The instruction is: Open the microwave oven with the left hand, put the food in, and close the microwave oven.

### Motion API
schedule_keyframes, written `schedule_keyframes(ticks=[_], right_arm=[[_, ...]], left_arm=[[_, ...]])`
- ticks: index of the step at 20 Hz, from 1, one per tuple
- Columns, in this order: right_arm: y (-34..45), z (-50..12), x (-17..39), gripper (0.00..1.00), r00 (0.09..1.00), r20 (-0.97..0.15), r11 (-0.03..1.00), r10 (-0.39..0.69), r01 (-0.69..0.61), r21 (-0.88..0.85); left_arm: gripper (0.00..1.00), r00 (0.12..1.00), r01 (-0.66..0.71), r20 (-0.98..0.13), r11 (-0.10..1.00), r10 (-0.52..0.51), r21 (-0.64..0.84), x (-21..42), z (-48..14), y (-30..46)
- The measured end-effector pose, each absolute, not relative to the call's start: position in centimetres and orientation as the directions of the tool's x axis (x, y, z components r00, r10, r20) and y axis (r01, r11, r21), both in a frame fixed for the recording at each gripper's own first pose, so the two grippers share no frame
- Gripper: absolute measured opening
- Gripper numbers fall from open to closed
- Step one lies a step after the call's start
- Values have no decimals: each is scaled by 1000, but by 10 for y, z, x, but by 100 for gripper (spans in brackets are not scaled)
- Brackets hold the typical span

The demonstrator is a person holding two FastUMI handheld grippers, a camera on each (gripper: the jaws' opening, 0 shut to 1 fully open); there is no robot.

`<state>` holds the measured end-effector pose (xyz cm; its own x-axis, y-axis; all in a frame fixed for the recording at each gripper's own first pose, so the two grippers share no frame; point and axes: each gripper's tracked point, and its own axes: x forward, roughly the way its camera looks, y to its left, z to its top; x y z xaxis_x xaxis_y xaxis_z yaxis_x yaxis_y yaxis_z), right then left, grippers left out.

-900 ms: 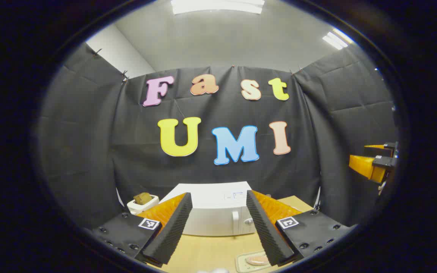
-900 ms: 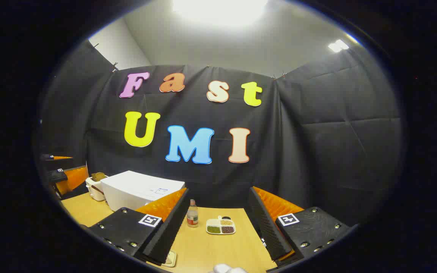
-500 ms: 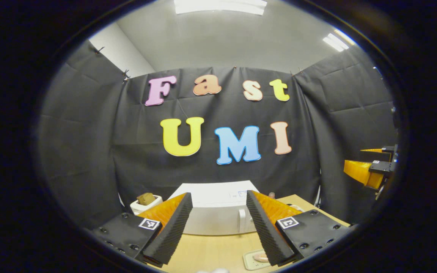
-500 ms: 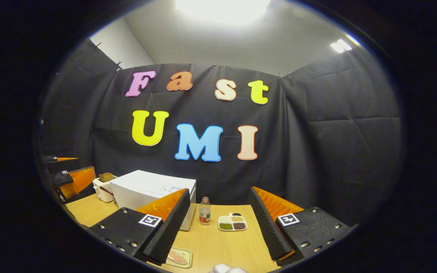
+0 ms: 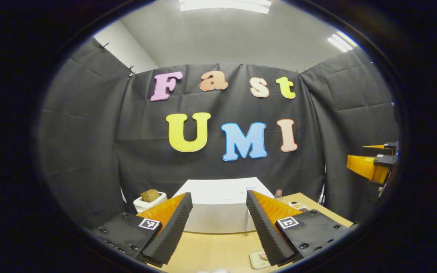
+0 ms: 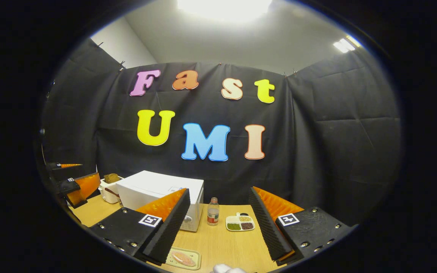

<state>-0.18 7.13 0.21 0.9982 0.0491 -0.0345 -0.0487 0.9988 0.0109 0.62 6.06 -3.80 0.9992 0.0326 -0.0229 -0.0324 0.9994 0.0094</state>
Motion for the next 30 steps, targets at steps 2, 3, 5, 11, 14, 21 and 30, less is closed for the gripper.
schedule_keyframes(ticks=[2, 3, 5, 11, 14, 21, 30], right_arm=[[70, 2, -1, 96, 998, -38, 999, 46, -45, 4], [67, 4, -1, 95, 999, -39, 999, 37, -36, 5], [64, 13, 0, 95, 999, -33, 999, 29, -27, 36], [51, 26, 6, 96, 998, -66, 997, -8, 13, 74], [45, 27, 6, 95, 996, -86, 999, -31, 32, 15], [24, 28, 0, 95, 990, -115, 995, -82, 75, -61], [5, 10, -3, 95, 980, -169, 993, -105, 94, -73]], left_arm=[[96, 999, -31, -19, 999, 31, 36, 14, -47, 58], [96, 1000, -22, -8, 999, 22, 44, 19, -54, 54], [96, 1000, 7, 8, 998, -7, 60, 33, -74, 40], [97, 995, 80, -56, 996, -78, 38, 103, -182, -19], [100, 990, 84, -121, 996, -79, 38, 158, -242, -39], [100, 971, 77, -227, 997, -72, 16, 246, -323, -72], [38, 976, 79, -200, 997, -82, -21, 272, -327, -80]])
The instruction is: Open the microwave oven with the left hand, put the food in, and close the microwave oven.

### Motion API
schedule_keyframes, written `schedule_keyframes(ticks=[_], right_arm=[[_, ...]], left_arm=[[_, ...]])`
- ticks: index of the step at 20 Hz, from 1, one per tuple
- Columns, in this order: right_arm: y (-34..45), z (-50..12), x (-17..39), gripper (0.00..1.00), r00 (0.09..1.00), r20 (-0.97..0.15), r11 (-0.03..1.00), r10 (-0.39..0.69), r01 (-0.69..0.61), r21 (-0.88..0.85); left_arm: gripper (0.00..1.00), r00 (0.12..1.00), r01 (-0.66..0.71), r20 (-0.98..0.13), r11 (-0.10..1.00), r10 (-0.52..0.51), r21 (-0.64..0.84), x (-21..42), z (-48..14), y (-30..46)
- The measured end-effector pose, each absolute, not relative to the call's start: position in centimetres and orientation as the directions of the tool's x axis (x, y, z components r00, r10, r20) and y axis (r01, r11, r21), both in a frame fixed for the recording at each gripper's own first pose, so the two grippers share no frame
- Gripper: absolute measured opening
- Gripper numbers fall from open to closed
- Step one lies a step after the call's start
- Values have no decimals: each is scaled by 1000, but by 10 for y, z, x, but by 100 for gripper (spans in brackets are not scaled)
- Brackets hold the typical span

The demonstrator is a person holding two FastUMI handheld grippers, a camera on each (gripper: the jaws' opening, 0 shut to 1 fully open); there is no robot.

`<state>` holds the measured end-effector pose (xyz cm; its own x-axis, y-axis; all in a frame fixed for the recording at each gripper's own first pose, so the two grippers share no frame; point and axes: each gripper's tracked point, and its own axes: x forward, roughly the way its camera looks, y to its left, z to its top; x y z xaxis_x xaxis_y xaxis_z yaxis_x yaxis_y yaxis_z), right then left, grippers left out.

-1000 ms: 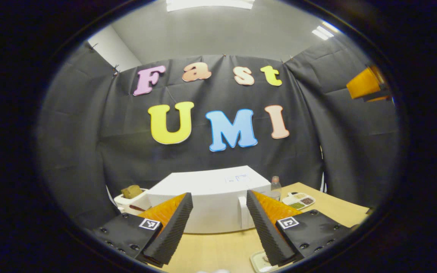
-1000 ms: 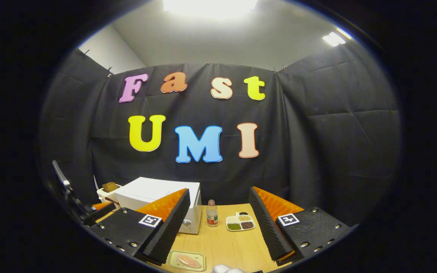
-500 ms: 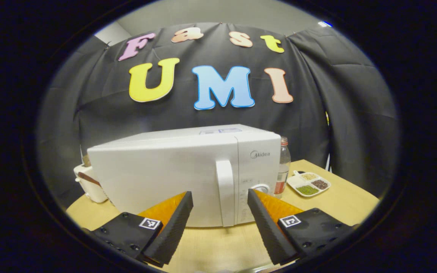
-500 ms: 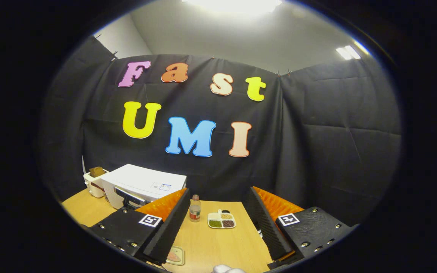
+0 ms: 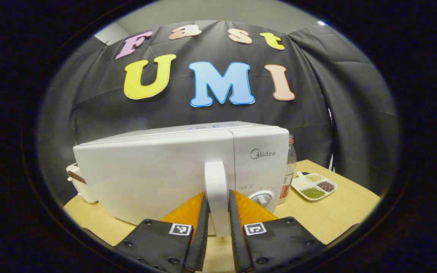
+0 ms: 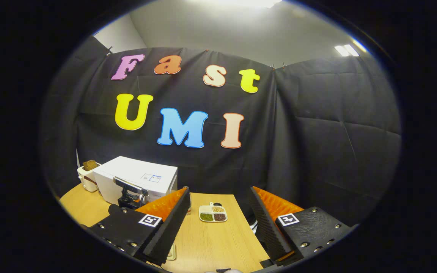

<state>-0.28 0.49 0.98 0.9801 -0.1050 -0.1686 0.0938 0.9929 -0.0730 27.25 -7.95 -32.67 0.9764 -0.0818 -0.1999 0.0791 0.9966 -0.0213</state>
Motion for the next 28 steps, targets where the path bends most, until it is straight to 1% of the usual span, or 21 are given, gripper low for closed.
schedule_keyframes(ticks=[2, 3, 4, 7, 12, 13, 14, 16, 18, 21, 22, 23, 24, 28], right_arm=[[8, 13, -4, 95, 982, -160, 993, -100, 87, -84], [7, 14, -6, 95, 983, -153, 992, -98, 85, -92], [9, 16, -6, 94, 984, -149, 992, -97, 84, -93], [14, 19, -8, 95, 987, -141, 994, -82, 72, -78], [19, 17, -13, 95, 988, -140, 996, -66, 57, -71], [20, 16, -14, 95, 988, -143, 996, -61, 52, -67], [23, 15, -14, 95, 988, -147, 997, -53, 45, -60], [26, 14, -15, 95, 988, -148, 998, -43, 36, -50], [29, 14, -17, 94, 989, -148, 999, -24, 20, -32], [41, 9, -21, 94, 987, -157, 1000, 22, -24, -8], [48, 8, -22, 94, 986, -160, 999, 42, -43, 0], [52, 7, -24, 94, 986, -158, 998, 60, -59, 5], [59, 7, -26, 94, 984, -157, 997, 80, -79, 10], [84, 10, -36, 94, 979, -139, 989, 146, -144, 26]], left_arm=[[29, 972, 99, -211, 995, -101, -21, 270, -326, -78], [30, 972, 102, -211, 994, -106, -29, 270, -327, -79], [27, 970, 106, -220, 994, -109, -25, 271, -329, -79], [22, 964, 106, -243, 994, -111, -33, 269, -327, -77], [21, 954, 140, -266, 990, -137, -7, 266, -327, -77], [19, 953, 143, -266, 989, -144, -20, 265, -327, -77], [19, 942, 131, -305, 990, -139, -46, 250, -334, -75], [20, 955, 138, -261, 990, -140, -23, 216, -326, -67], [19, 959, 137, -249, 991, -134, -8, 174, -326, -50], [20, 952, 128, -281, 992, -119, 13, 110, -327, -13], [23, 949, 114, -299, 993, -100, 31, 92, -328, 2], [23, 950, 99, -303, 994, -82, 42, 76, -328, 16], [25, 950, 73, -308, 996, -53, 52, 59, -327, 32], [26, 940, -47, -332, 993, 81, 110, 12, -332, 96]])
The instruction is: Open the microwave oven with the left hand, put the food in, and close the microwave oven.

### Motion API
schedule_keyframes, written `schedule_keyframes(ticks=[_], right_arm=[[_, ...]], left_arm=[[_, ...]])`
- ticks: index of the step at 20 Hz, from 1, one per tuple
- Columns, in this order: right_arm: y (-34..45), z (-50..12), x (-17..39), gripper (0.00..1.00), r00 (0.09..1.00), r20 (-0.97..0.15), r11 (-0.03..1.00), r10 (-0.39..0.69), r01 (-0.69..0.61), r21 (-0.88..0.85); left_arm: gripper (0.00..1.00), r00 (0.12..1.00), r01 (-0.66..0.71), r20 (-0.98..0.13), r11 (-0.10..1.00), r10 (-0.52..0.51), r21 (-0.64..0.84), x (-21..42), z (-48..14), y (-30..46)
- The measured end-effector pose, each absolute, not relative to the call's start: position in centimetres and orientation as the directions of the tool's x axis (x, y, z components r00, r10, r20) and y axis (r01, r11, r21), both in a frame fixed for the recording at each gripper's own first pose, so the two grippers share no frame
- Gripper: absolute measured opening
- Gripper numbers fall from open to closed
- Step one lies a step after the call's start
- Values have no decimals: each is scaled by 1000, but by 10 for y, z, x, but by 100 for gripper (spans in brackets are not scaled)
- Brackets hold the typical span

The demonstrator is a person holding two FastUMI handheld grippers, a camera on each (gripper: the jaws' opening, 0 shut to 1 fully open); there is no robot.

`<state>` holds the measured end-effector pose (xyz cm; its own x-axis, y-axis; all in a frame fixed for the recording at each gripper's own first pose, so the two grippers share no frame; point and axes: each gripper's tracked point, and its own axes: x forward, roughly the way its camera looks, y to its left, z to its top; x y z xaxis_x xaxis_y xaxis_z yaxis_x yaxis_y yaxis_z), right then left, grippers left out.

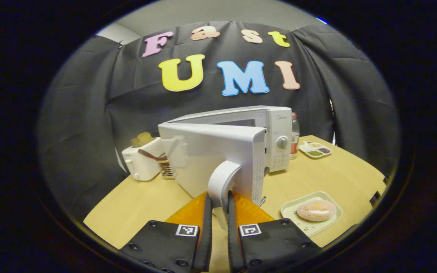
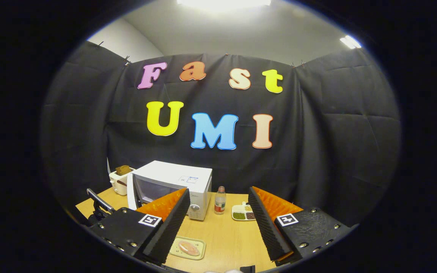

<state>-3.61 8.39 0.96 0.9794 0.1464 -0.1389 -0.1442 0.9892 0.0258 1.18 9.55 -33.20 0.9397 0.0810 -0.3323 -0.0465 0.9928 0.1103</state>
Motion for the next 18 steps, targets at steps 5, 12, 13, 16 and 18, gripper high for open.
schedule_keyframes(ticks=[5, 12, 13, 16, 18], right_arm=[[111, 10, -47, 95, 969, -126, 977, 211, -209, 30], [141, 2, -48, 94, 950, -130, 959, 284, -279, 56], [145, -1, -48, 94, 946, -134, 956, 294, -289, 59], [154, -11, -44, 95, 937, -146, 949, 316, -310, 63], [161, -22, -42, 95, 931, -163, 945, 328, -322, 62]], left_arm=[[35, 923, -143, -344, 984, 172, 106, -21, -334, 170], [100, 904, -200, -355, 970, 237, 138, -53, -331, 217], [100, 905, -206, -342, 964, 254, 170, -58, -326, 220], [98, 914, -218, -294, 950, 279, 223, -71, -305, 231], [94, 907, -225, -306, 947, 288, 228, -74, -309, 240]])
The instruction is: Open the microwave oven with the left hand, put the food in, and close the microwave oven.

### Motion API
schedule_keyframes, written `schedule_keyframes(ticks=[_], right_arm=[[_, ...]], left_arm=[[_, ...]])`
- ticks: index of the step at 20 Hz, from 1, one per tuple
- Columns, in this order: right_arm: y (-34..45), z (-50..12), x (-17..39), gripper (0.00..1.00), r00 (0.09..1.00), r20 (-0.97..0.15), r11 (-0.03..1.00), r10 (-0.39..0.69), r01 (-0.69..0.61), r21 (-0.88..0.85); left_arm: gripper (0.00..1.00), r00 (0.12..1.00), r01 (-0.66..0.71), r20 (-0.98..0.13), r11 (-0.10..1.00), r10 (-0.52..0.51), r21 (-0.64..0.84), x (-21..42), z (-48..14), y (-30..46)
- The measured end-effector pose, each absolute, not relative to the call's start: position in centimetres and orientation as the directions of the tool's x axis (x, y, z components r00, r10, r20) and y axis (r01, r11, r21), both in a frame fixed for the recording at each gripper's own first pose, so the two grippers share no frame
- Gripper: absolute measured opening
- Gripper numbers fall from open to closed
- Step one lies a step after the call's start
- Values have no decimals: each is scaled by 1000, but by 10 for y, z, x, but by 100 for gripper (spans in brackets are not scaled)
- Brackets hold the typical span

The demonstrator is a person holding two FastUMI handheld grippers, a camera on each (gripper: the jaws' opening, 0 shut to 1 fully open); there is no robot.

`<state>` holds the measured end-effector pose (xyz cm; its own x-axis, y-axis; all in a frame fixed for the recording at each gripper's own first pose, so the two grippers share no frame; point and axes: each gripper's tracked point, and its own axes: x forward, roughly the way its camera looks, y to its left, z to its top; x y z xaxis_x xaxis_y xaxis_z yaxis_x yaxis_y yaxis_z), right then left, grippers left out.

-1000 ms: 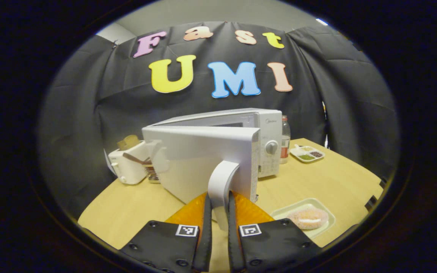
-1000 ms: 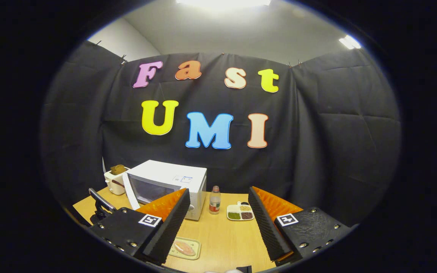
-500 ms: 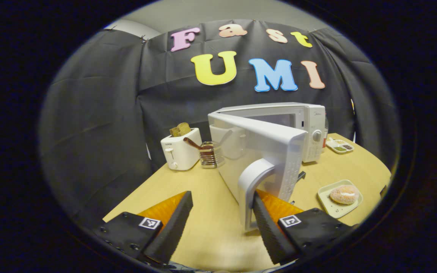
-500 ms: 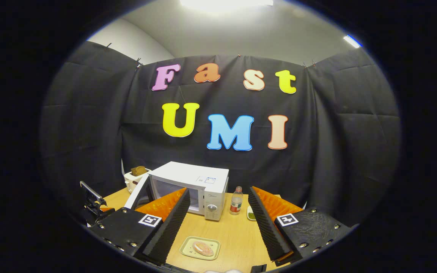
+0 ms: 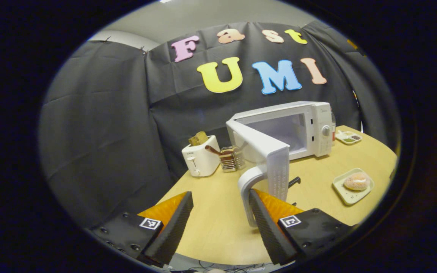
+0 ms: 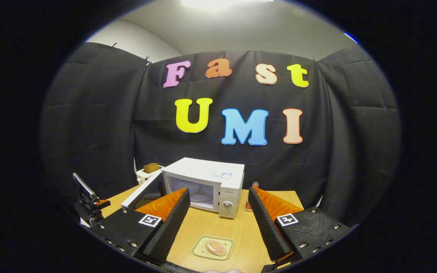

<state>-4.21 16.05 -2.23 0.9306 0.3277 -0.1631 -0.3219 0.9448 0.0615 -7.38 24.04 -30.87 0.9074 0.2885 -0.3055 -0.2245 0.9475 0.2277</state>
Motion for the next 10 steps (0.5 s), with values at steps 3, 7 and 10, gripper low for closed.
schedule_keyframes(ticks=[3, 7, 10], right_arm=[[162, -37, -38, 95, 924, -188, 943, 334, -328, 63], [163, -55, -32, 95, 912, -211, 935, 352, -350, 50], [162, -79, -28, 95, 894, -233, 919, 383, -395, -8]], left_arm=[[98, 891, -269, -307, 933, 335, 238, -80, -309, 262], [99, 867, -330, -310, 916, 390, 227, -96, -302, 285], [94, 862, -358, -286, 902, 419, 241, -107, -281, 283]])
